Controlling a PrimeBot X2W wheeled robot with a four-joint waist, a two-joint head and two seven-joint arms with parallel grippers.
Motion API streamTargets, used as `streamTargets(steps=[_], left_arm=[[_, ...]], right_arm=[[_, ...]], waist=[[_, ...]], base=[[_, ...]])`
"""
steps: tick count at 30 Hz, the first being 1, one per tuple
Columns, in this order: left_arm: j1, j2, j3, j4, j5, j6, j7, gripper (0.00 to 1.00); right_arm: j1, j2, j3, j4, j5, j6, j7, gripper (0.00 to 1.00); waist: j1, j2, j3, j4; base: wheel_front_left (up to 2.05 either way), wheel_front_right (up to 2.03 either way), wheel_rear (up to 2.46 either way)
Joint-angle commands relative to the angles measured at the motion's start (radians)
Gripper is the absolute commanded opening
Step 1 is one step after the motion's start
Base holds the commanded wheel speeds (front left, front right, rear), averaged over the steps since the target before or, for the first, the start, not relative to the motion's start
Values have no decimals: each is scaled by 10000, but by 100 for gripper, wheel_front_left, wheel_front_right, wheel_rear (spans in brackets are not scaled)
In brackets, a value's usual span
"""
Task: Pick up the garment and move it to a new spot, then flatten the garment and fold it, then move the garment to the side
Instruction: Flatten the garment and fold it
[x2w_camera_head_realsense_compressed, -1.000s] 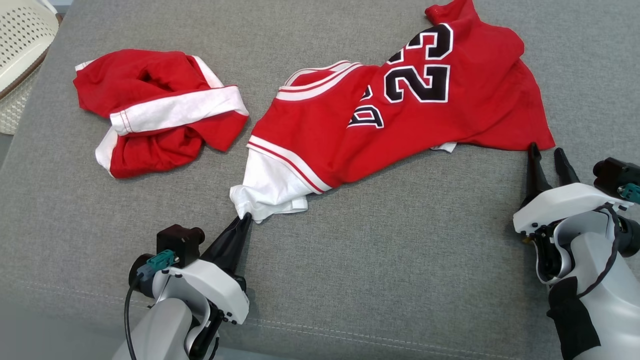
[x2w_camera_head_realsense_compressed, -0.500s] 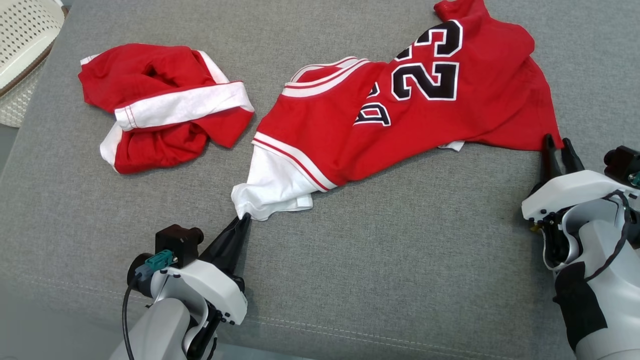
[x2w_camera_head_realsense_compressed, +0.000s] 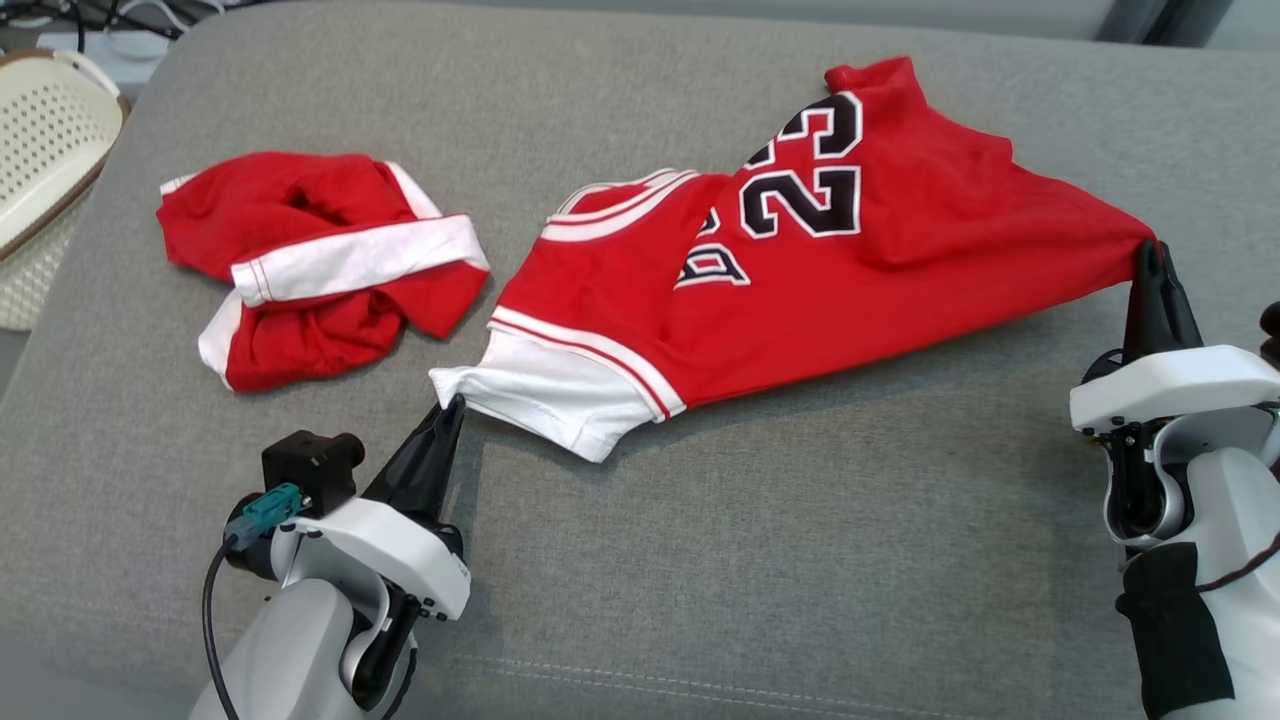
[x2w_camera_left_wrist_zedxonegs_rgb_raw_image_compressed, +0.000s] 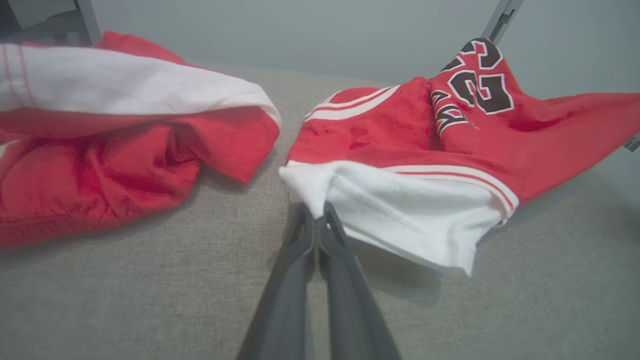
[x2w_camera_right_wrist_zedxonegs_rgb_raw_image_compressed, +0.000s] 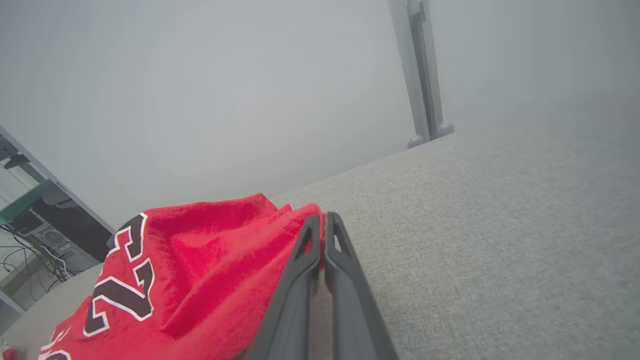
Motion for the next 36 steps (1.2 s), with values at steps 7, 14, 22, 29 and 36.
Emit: streamTargets(steps=[7,14,22,29,36], left_arm=[[-361,405,51,-267,-1156,6,-59,0],[-1332,1162,-21,-524,-2627,6,-33,0],[-3251,2217,122,-1068,-3011,6,176,0],[-3850,2527,-59,-1651,-3314,61,726,0],[-1800,2908,-1005,-1462,-4104,132,3242,0]], right_arm=[[582,-25,817,-1741,731,0,-62,0],[532,-413,1598,-2604,1362,0,-62,0],[-496,-1097,2074,-3616,1799,0,-63,0],[-1040,-1253,2350,-4120,2019,0,407,0],[684,-1141,3463,-3646,2014,0,2199,0]], waist=[[0,0,-1237,-487],[0,0,-2045,-743],[0,0,-2549,-1028],[0,0,-2547,-1325],[0,0,-1425,-1445]], base=[[0,0,0],[0,0,0],[0,0,0],[0,0,0],[0,0,0]])
